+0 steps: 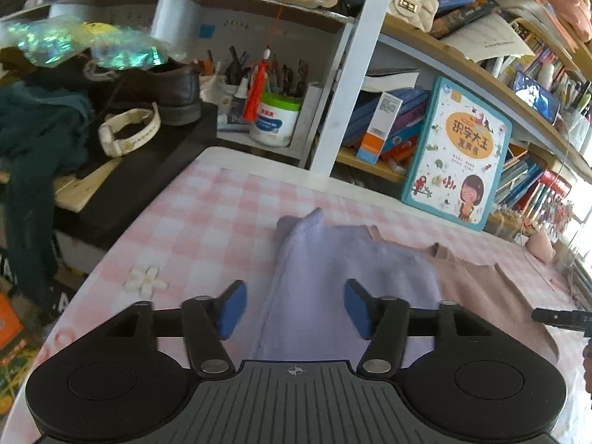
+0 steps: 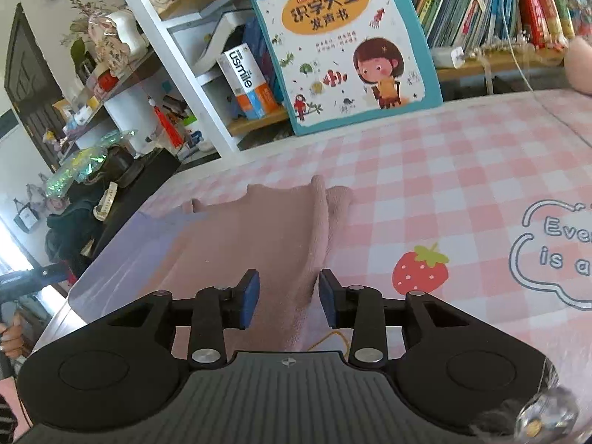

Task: Fold clothes
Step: 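Lay the hem down on the collar and open both grippers, then grasp the lavender folded edge with the left gripper and lift it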

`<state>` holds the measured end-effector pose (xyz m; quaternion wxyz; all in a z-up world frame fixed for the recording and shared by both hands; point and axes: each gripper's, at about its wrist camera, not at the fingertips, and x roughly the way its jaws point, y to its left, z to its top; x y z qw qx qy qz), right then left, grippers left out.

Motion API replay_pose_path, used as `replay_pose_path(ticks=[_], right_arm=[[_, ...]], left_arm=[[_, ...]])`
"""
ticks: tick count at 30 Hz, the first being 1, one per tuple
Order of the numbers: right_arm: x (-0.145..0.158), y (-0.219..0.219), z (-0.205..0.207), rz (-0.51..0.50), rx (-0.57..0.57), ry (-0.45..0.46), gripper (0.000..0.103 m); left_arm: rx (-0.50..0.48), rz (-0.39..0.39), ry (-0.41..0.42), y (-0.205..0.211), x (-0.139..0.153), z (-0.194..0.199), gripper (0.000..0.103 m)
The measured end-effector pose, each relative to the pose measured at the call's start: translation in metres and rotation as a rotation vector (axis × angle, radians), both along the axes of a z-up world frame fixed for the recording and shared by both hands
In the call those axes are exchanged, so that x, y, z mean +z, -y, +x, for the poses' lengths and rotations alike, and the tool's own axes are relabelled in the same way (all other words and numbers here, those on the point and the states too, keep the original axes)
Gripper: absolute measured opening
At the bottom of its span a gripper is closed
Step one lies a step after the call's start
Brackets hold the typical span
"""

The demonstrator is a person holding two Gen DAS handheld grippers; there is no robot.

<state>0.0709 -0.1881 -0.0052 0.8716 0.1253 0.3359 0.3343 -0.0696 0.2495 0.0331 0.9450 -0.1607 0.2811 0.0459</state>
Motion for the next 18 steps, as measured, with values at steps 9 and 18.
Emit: replay_pose_path(ticks=[9, 18], right_arm=[[-0.002, -0.007, -0.022, -0.084, 0.041, 0.091, 0.04], [-0.009, -0.007, -0.031, -0.108, 0.025, 0.115, 0.04]], left_arm=[[-0.021, -0.133, -0.055, 0.024, -0.009, -0.028, 0.075], [0.033, -0.352, -0.074, 0.026, -0.029, -0.034, 0.075]])
